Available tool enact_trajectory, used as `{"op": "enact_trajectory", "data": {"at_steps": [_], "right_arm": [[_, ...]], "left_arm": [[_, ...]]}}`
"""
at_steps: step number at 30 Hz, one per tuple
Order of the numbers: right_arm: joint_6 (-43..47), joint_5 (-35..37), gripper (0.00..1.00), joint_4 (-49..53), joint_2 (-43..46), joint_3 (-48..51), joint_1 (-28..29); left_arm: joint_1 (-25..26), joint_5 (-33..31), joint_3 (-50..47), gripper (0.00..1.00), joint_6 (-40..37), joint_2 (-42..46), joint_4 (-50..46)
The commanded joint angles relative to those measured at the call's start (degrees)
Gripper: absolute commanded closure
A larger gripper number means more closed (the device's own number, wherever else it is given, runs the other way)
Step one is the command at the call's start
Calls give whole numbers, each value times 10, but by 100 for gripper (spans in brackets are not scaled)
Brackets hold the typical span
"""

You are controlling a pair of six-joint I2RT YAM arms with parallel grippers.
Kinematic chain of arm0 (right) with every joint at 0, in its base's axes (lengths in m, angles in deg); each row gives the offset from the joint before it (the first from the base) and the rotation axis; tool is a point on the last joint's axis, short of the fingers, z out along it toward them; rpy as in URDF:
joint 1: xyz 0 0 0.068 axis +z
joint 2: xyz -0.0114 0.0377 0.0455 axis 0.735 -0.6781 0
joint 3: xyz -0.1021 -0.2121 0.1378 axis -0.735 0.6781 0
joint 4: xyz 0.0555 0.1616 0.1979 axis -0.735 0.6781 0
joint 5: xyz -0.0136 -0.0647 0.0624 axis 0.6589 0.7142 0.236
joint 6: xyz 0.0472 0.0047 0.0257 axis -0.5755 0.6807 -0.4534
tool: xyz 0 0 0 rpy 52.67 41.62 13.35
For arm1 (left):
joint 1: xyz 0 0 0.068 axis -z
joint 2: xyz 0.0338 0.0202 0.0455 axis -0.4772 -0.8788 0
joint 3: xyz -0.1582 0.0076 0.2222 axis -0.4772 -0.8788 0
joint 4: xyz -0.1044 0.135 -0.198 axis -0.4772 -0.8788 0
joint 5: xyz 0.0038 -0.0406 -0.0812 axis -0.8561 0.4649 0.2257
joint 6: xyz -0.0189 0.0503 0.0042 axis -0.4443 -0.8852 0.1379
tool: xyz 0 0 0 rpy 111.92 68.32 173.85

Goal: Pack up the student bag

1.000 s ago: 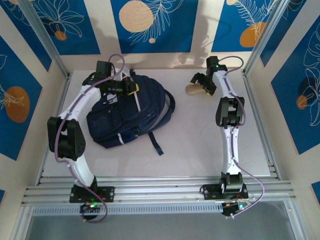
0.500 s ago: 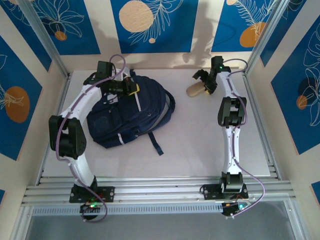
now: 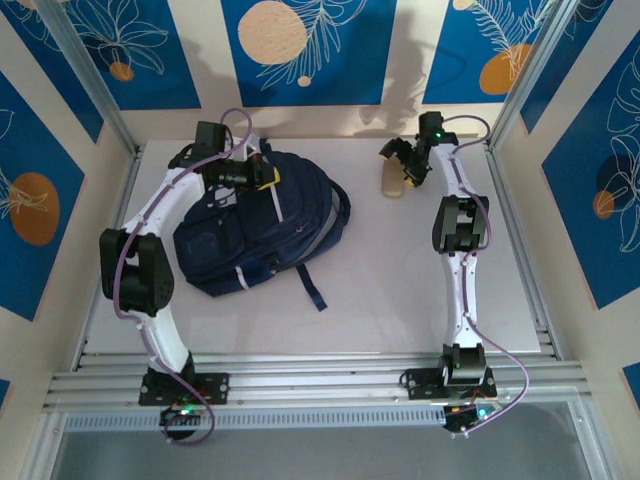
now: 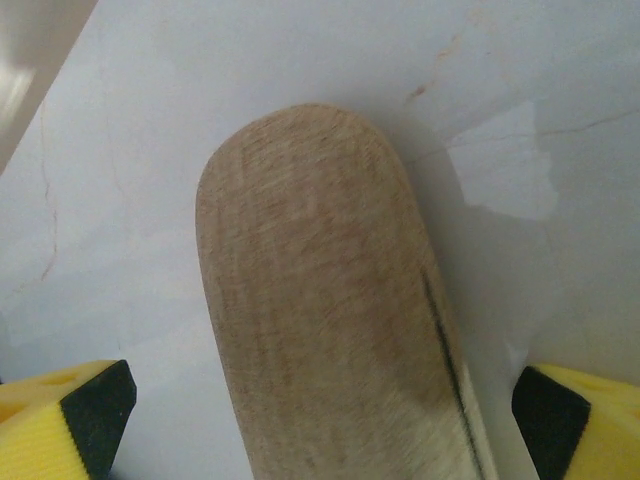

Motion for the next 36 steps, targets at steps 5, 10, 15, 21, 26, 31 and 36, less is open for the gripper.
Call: {"op": "enact_trajectory", "data": {"at_steps": [5,10,15,21,26,31,36], "right_arm": [[122,146,1,109,-18,-14,53],[131,188,12,144,-32,-46,62],[137,197,35,157,-41,-62,68],[130,183,56,167,-39,-55,62],[129,175,61,127,35,27,67],[80,108,67,3,197,233,61],[51,88,70,-92,354,421,72]], "left_arm": [[4,37,15,100,-1,5,9],[5,34,13,100,-2,8,7],[4,31,6,100,-5,14,7],[6,33,2,100,-3,17,7],[14,36,17,100,-8,21,-7],[49,23,65,100,-41,20,-67],[86,5,114,100,-68,16,-121]]}}
